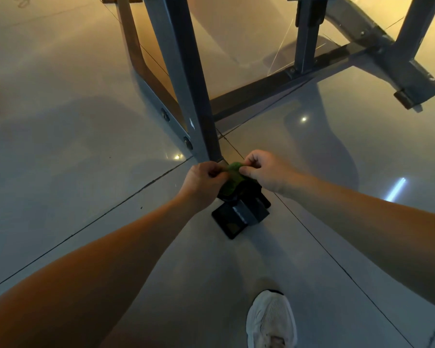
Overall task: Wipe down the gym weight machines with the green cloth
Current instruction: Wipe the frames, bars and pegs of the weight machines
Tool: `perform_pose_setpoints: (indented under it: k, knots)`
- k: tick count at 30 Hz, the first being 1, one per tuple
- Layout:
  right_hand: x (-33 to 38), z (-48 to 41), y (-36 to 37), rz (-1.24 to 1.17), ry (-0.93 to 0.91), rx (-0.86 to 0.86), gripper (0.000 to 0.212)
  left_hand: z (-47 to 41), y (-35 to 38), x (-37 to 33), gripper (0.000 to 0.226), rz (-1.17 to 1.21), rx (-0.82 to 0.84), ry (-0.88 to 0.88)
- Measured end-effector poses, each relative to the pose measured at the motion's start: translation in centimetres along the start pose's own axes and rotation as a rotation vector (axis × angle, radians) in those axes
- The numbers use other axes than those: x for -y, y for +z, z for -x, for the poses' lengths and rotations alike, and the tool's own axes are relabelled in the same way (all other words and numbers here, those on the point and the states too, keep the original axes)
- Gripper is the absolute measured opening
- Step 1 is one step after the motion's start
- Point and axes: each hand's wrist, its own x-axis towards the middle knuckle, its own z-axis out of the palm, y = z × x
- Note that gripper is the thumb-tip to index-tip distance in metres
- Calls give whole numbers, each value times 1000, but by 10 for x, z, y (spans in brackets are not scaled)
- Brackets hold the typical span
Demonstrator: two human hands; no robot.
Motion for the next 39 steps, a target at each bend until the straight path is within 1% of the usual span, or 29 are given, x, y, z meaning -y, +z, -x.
perform_pose_setpoints:
  k: [3, 4, 6, 9, 10, 12, 15, 17, 19, 21, 22, 24, 26, 29, 35, 37, 39]
  knots:
    - [-4, 0, 3, 217, -49, -197, 10, 1, 4, -3, 6, 0, 14, 22]
    - [-3, 1, 3, 236, -54, -216, 9, 1, 5, -4, 8, -7, 16, 36]
    - [5, 4, 5, 103, -5, -141, 11, 2, 5, -7, 12, -14, 34, 81]
    - [13, 8, 11, -217, 117, 55, 22, 1, 4, -8, 20, -7, 58, 121]
    - [13, 9, 14, -270, 121, 67, 22, 0, 3, -7, 21, -10, 55, 131]
    - [8, 8, 18, -310, 116, 6, 18, -1, 2, -5, 20, -26, 31, 148]
    - [5, 2, 15, -334, 116, -43, 13, -4, 0, -3, 14, 39, -52, 133]
    - [9, -6, 6, -225, 61, -109, 10, -9, -3, 0, 9, 45, -118, 116]
    - [15, -18, -5, -7, -65, -268, 8, -17, -5, 5, 8, 32, -192, 62]
    - [19, -32, -3, 218, -204, -384, 13, -25, -7, 9, 16, 44, -247, -29]
    - [19, -39, 4, 309, -247, -389, 17, -29, -8, 11, 21, 53, -250, -74]
    - [12, -48, 27, 417, -304, -295, 19, -35, -7, 13, 25, 42, -244, -132]
    - [0, -50, 46, 424, -363, -198, 15, -42, -7, 15, 20, 44, -267, -148]
    - [-20, -43, 48, 464, -428, -165, 12, -46, -8, 16, 15, 77, -304, -159]
    - [-61, 13, 26, 558, -421, -63, 8, -49, -9, 17, 22, 77, -343, -161]
    - [-55, 1, 28, 575, -427, -66, 5, -47, -8, 18, 22, 71, -343, -155]
    - [-32, -29, 37, 590, -424, -87, 4, -48, -6, 19, 22, 73, -348, -151]
